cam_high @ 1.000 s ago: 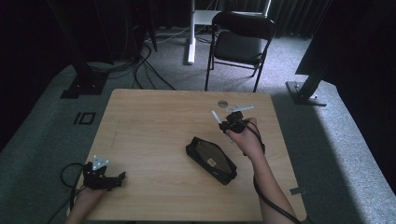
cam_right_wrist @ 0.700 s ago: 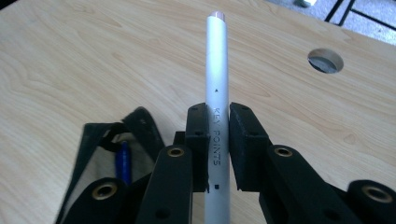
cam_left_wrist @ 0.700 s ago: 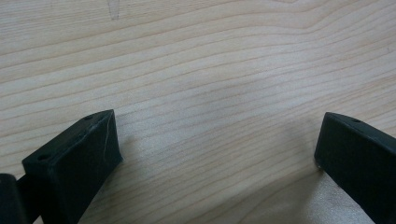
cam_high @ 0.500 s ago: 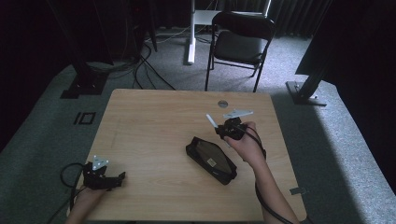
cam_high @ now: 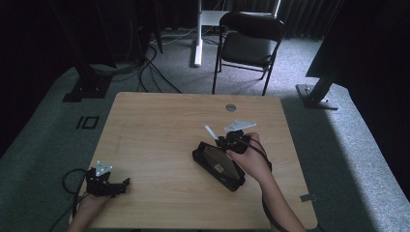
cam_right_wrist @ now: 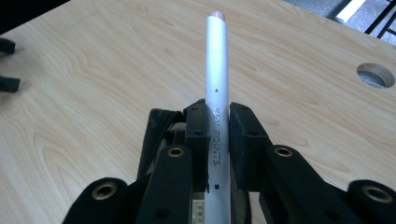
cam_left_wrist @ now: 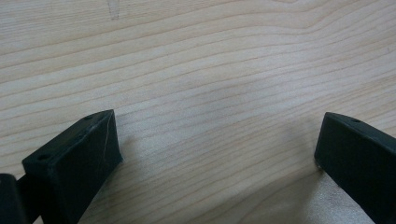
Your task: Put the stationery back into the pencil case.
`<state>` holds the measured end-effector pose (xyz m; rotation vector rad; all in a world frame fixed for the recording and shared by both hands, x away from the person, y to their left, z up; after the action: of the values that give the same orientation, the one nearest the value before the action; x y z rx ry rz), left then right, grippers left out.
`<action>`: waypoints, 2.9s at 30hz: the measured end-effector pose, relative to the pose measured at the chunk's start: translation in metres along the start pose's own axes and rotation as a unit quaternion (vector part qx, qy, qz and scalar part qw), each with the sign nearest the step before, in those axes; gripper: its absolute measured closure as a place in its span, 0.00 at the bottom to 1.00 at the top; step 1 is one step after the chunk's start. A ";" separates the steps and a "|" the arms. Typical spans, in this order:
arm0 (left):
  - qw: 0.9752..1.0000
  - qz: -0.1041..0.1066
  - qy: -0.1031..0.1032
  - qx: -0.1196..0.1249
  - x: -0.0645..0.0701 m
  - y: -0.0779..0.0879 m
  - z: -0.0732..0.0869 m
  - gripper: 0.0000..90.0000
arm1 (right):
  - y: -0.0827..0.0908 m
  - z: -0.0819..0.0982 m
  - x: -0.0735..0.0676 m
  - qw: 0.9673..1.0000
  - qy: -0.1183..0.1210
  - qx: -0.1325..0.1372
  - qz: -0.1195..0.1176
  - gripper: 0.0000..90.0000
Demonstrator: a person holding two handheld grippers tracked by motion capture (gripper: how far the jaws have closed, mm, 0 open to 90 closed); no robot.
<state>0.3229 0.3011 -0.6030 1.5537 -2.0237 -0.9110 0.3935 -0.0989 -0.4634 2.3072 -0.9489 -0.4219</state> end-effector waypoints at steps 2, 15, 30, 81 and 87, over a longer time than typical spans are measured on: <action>1.000 0.000 0.000 0.000 0.000 0.000 0.000 0.00 | -0.001 0.002 -0.004 1.000 0.003 -0.001 -0.004 0.87; 1.000 0.000 -0.001 -0.001 0.000 0.000 0.000 0.00 | -0.012 0.023 -0.013 0.999 0.019 -0.033 -0.017 0.87; 1.000 0.000 -0.001 -0.001 0.000 0.000 0.000 0.00 | -0.028 0.045 -0.016 0.996 0.035 -0.083 -0.025 0.87; 1.000 0.000 0.000 -0.001 0.000 0.000 0.000 0.00 | -0.057 0.055 -0.013 0.990 0.031 -0.139 -0.026 0.81; 1.000 0.000 0.000 -0.001 0.000 0.000 0.000 0.00 | -0.046 0.046 -0.009 0.993 0.028 -0.113 -0.022 0.79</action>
<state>0.3227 0.3012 -0.6030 1.5520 -2.0230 -0.9131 0.3886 -0.0858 -0.5277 2.1252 -0.7820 -0.4568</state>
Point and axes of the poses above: each handheld gripper's, and its own axes: y roughly backward along the jaws, z roughly out of its underside, x roughly to its right, the point moved 7 cm from there along -y, roughly forward along the jaws, and after that the axes turned 3 degrees about -z, right-handed, at the moved point
